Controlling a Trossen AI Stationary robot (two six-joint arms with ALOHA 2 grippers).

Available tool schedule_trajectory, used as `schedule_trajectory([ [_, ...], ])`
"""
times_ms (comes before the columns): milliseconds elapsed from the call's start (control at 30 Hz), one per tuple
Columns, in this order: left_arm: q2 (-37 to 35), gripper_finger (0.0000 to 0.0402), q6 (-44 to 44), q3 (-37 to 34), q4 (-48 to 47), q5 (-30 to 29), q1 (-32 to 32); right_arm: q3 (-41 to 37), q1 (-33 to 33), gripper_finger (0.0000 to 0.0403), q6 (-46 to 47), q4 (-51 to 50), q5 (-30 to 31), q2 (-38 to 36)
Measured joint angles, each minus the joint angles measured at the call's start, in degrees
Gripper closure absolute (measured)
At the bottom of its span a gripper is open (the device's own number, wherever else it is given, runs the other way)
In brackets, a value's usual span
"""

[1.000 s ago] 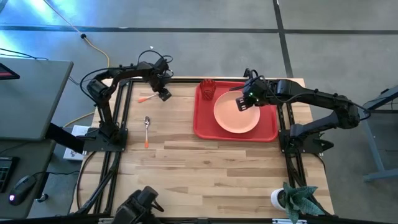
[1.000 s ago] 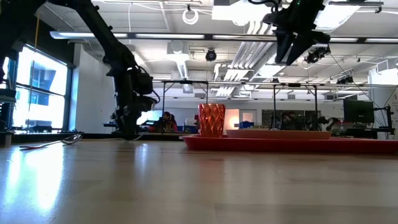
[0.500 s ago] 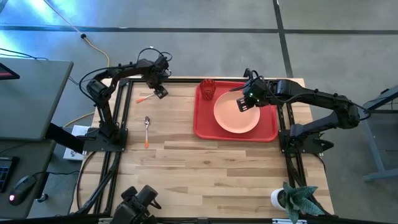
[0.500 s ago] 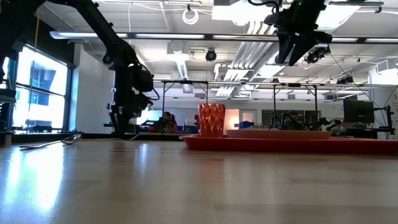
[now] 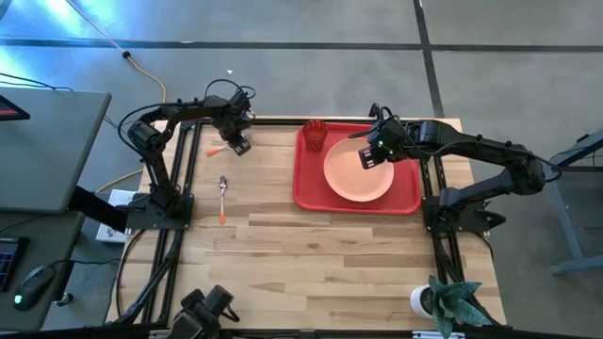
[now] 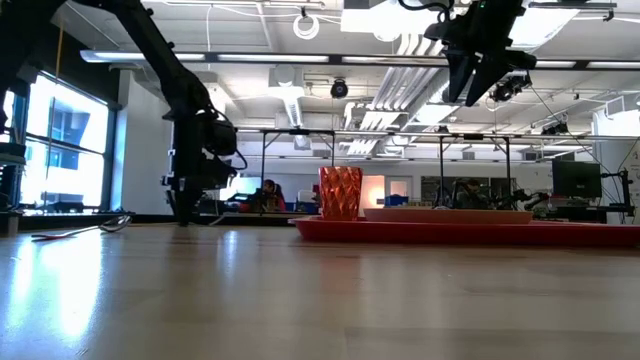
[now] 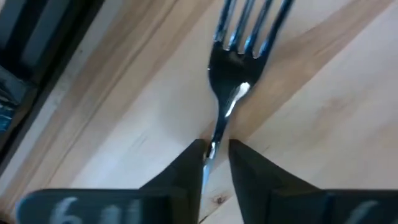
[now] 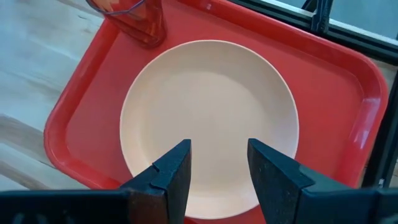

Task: Pick and place plate/cup/fork/spoon on tray
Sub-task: Put the fork on the red tray to the right of the pink plate

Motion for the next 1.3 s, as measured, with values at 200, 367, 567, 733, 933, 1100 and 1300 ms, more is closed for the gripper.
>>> schedule_trajectory([
  [200, 0.12, 0.0393, -0.49, 1.65, -1.07, 0.30, -0.19, 0.00, 0.01, 0.0253, 4.43, 0.12, 0.59, -0.01],
  [367, -0.73, 0.0396, -0.60, 5.11, -0.72, 1.18, -0.80, 0.00, 1.62, 0.0253, 5.51, 1.91, 0.44, -0.77],
  [567, -7.99, 0.0398, -3.28, 8.99, -2.53, 2.20, -2.36, 0.02, 3.24, 0.0253, 5.93, 2.69, 0.27, -3.76],
  [733, -16.26, 0.0399, -1.26, 13.17, -1.89, 3.11, -5.71, 0.02, 3.56, 0.0253, 6.90, 3.50, 3.03, -6.35],
  [933, -23.06, 0.0400, -0.27, 17.18, 6.99, 7.36, -13.11, 0.02, 2.59, 0.0253, 3.40, 10.27, 6.39, -6.84],
  [1100, -25.56, 0.0400, -5.66, 17.99, 18.78, 7.32, -20.51, 0.02, 2.54, 0.0246, -4.14, 22.88, 6.03, -6.86],
  [1300, -24.82, 0.0400, -15.93, 17.98, 33.72, 6.82, -27.55, 0.02, 2.54, 0.0222, -13.49, 35.84, 3.40, -6.93],
])
